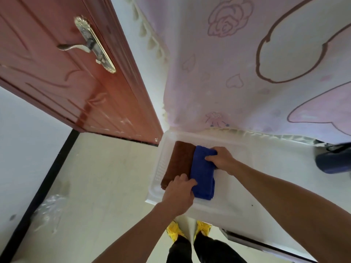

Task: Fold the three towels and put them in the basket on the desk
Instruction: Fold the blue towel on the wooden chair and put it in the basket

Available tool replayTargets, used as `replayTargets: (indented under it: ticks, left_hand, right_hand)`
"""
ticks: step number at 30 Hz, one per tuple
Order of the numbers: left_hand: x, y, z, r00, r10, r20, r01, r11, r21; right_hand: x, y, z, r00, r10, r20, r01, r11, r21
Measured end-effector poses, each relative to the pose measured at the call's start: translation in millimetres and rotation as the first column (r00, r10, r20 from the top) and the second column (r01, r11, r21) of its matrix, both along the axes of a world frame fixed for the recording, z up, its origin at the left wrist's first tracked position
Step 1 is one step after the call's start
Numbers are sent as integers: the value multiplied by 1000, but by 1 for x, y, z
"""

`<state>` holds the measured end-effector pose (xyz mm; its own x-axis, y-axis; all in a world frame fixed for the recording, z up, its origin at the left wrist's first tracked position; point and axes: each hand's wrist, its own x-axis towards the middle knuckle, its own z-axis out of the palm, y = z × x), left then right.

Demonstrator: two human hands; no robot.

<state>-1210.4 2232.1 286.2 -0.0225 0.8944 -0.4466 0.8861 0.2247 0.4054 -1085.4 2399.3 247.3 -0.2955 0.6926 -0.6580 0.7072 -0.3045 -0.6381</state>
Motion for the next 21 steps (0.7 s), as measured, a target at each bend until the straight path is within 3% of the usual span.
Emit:
replayTargets:
  ticks: [2,5,8,13,21]
  left_hand:
    - [1,1,-2,982,-155,-111,153,988,-29]
    - [5,6,-5,949,-257,-181,246,966,-77]
    - [9,11,-6,928,-312,-203,308,950,-50]
    - [11,8,-12,915,-327,-238,318,945,-76]
    - [8,13,-26,954,-237,-183,219,969,-112]
  right_hand:
    - [2,-1,7,956,189,223,-235,951,201]
    - [11,0,25,834,263,485,-493,751,439]
    - [20,-1,35,842,288,456,-531,585,613]
    - [7,-5,15,776,533,338,-631,656,414]
    - [-11,1,-14,726,564,394,-686,635,354]
